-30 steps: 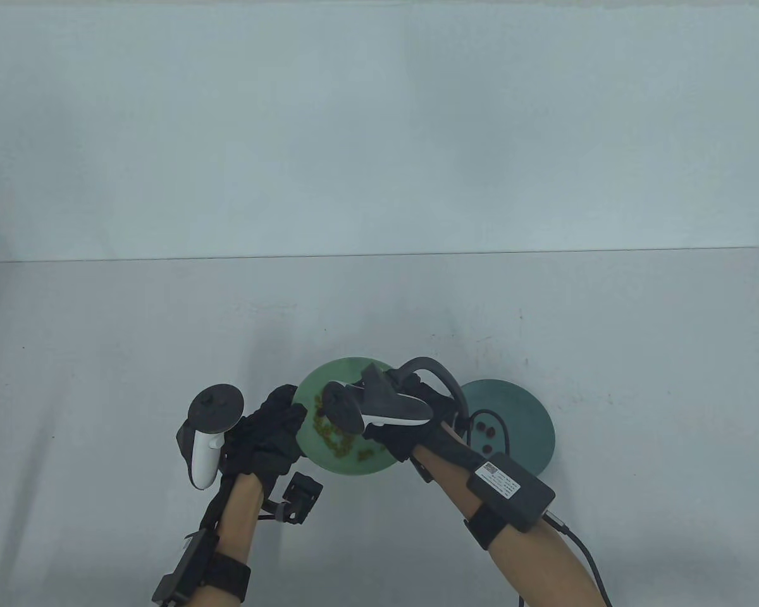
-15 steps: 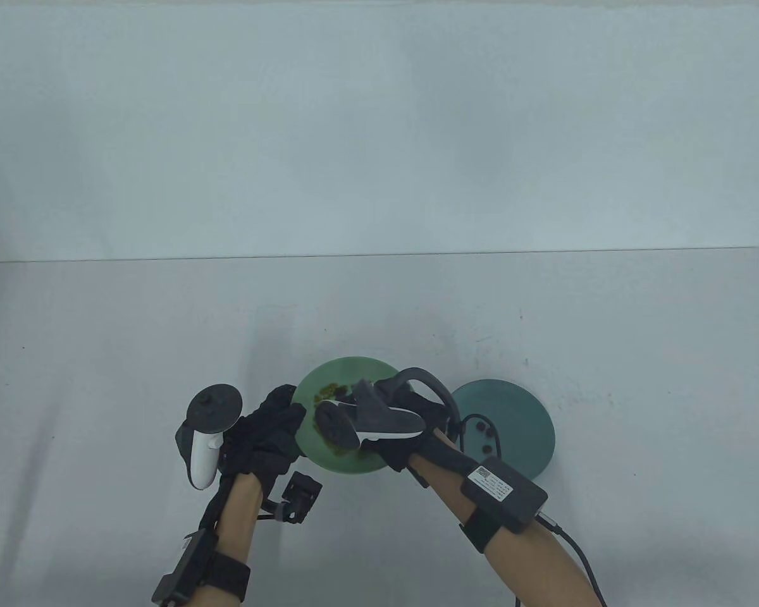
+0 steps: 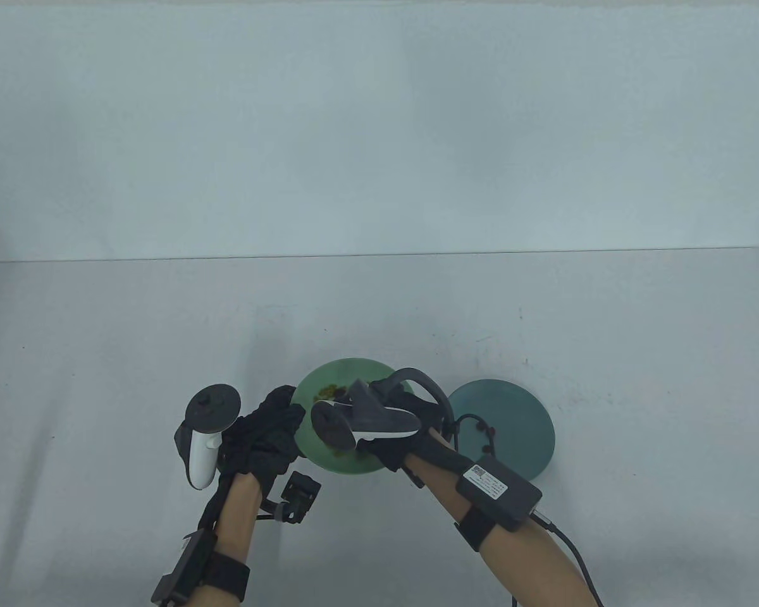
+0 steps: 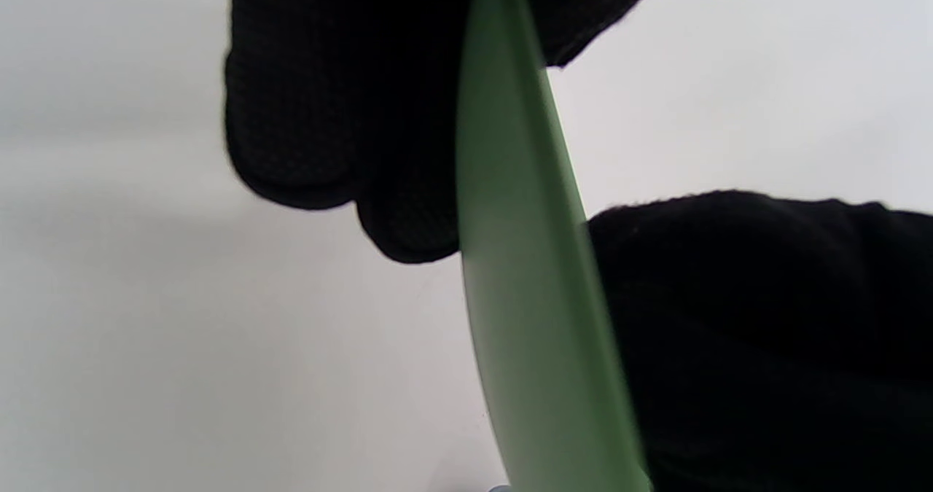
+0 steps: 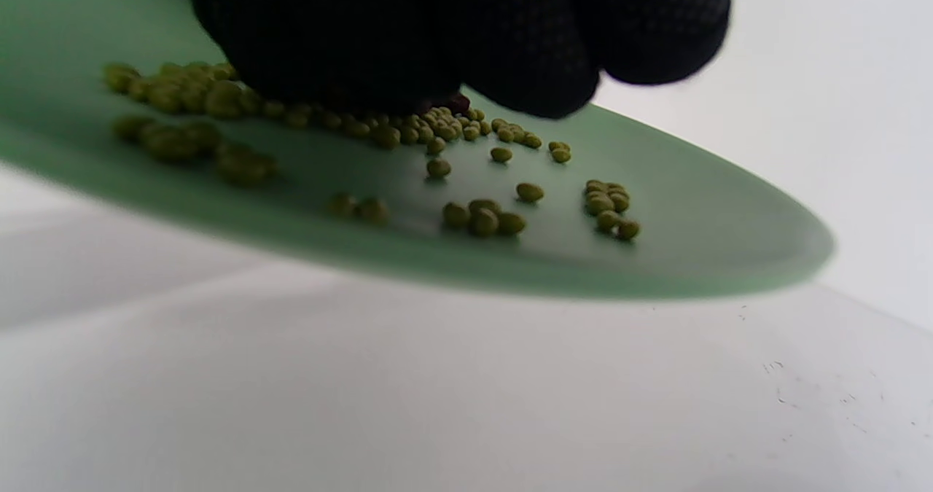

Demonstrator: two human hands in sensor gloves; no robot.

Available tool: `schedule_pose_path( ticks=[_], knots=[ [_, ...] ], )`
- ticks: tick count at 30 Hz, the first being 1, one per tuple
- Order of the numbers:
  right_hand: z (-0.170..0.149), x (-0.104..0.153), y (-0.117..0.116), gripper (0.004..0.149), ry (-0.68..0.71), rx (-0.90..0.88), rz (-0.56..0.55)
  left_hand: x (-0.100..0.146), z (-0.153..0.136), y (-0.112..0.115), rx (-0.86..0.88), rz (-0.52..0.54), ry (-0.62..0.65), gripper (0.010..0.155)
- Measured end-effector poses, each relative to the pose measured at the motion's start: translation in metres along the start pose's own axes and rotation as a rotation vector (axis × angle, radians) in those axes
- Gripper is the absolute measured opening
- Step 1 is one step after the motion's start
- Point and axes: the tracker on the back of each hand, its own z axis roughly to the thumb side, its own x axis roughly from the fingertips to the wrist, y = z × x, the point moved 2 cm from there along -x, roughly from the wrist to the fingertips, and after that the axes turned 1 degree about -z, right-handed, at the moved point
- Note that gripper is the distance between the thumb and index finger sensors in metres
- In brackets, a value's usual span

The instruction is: Pick cranberries with hand pinch into plate

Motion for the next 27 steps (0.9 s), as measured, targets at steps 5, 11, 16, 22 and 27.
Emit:
schedule_pose_path(
  ticks=[5,11,16,22,27],
  knots=[
    [-0.001,-0.002,0.0,0.046,-0.001,-0.025,0.002,0.0,0.001,-0.001,-0.005,0.003,0.003,0.057],
    [0.006,-0.005,0.0,0.048,0.018,-0.009,0.037,0.0,0.001,0.0,-0.018,0.0,0.006,0.057],
    [0.005,-0.005,0.004,0.048,0.014,-0.024,0.03,0.0,0.0,-0.001,-0.013,0.004,0.004,0.057],
    [-0.003,-0.001,0.019,0.048,0.003,-0.034,-0.003,0.0,0.0,0.0,0.001,-0.001,0.002,0.057],
    [-0.018,0.009,0.035,0.047,-0.028,-0.034,-0.038,0.0,0.0,0.0,-0.003,0.003,0.002,0.057]
  ],
)
